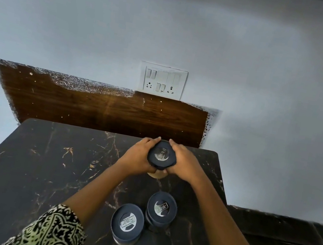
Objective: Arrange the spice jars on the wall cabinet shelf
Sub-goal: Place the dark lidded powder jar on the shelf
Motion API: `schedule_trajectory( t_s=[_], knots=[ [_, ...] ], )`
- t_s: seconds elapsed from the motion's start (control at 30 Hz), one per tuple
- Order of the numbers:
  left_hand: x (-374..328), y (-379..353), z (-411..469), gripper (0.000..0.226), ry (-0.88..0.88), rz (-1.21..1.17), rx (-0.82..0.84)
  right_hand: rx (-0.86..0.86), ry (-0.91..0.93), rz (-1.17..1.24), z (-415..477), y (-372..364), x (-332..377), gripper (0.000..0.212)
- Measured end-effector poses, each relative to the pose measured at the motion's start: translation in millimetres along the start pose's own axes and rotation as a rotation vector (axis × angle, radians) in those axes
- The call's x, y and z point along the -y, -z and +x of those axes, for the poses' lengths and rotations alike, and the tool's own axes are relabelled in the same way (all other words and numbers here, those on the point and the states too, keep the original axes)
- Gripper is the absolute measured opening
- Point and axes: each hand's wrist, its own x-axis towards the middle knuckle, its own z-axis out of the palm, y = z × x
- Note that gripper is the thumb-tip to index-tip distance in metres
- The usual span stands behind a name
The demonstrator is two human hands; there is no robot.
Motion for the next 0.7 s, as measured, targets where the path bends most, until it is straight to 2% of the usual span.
schedule_trajectory(
  t_s=[0.17, 0.33, 0.47, 0.57, 0.7],
  knots=[
    [-49.3, 62.8, -6.3, 0.100, -0.190, -0.163, -0.221, -0.099, 0.091, 0.189, -23.2, 75.2, 25.8, 0.105],
    [-97.3, 112.5, -10.8, 0.090, -0.266, -0.462, -0.407, -0.303, 0.202, 0.303, -51.7, 143.5, 59.7, 0.092],
    [-131.9, 148.5, -13.7, 0.083, -0.296, -0.611, -0.543, -0.424, 0.324, 0.428, -64.9, 177.0, 81.2, 0.081],
    [-151.8, 167.7, -15.5, 0.078, -0.314, -0.644, -0.590, -0.433, 0.379, 0.545, -67.7, 187.4, 87.0, 0.077],
    [-168.6, 179.9, -14.7, 0.072, -0.343, -0.768, -0.553, -0.326, 0.470, 0.765, -70.5, 191.6, 88.6, 0.077]
  ],
)
